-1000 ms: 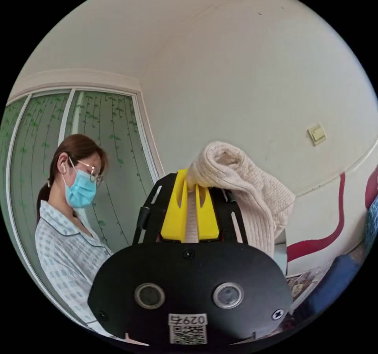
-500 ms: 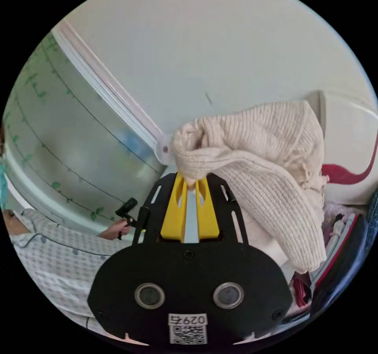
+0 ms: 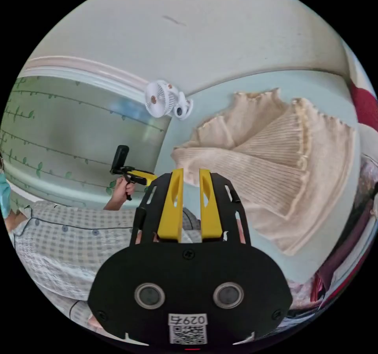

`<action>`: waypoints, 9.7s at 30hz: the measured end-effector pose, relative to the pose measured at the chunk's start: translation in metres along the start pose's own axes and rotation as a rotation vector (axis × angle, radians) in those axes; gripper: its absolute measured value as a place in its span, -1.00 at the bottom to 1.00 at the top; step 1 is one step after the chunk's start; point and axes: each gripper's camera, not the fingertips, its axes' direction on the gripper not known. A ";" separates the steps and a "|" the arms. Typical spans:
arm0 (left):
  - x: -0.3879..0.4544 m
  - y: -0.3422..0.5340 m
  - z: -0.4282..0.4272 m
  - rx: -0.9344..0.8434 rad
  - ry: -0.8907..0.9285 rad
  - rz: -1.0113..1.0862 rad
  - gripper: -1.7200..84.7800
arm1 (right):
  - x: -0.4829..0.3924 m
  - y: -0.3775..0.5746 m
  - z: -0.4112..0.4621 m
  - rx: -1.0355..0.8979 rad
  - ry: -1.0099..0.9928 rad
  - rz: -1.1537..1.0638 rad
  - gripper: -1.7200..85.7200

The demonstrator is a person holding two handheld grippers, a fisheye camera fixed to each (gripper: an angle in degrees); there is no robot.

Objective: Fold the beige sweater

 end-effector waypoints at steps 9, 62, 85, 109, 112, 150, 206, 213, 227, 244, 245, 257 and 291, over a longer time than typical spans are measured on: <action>0.069 -0.099 0.082 -0.222 -0.310 0.063 -0.52 | 0.138 -0.070 0.000 -0.035 -0.009 0.270 -0.64; 0.040 0.040 -0.015 -0.170 -0.022 0.280 -0.63 | 0.183 -0.029 0.032 0.085 0.061 0.345 -0.78; -0.076 0.150 -0.117 0.210 0.248 -0.056 -0.72 | 0.058 -0.121 0.135 -0.147 -0.427 -0.131 -0.92; -0.088 0.167 -0.112 0.214 0.223 -0.090 -0.96 | 0.117 -0.058 0.118 -0.330 0.310 0.156 -0.57; -0.051 0.101 -0.095 0.183 0.184 -0.017 -0.98 | 0.131 -0.063 0.143 -0.456 0.329 0.159 -0.59; 0.117 -0.160 0.145 -0.098 -0.875 -0.140 -0.98 | 0.150 -0.080 0.118 -0.595 0.725 -0.016 -0.97; 0.145 -0.233 0.262 -0.227 -0.697 -0.136 -0.98 | 0.143 -0.106 0.208 -0.615 0.799 -0.080 -0.97; 0.150 -0.234 0.270 -0.228 -0.733 -0.123 -0.98 | 0.134 -0.098 0.219 -0.598 0.844 -0.113 -0.97; 0.155 -0.238 0.280 -0.271 -0.732 -0.102 -0.98 | 0.138 -0.096 0.221 -0.620 0.763 -0.078 -0.98; 0.178 -0.223 0.298 -0.197 -0.833 -0.108 -0.98 | 0.121 -0.069 0.227 -0.576 0.808 -0.199 -0.97; 0.179 -0.222 0.299 -0.195 -0.832 -0.102 -0.98 | 0.119 -0.068 0.229 -0.585 0.820 -0.217 -0.97; 0.191 -0.220 0.312 -0.214 -0.872 -0.076 -0.98 | 0.114 -0.059 0.228 -0.582 0.866 -0.202 -0.97; 0.200 -0.217 0.327 -0.231 -0.859 -0.073 -0.98 | 0.143 -0.038 0.136 -0.569 0.788 -0.175 -0.98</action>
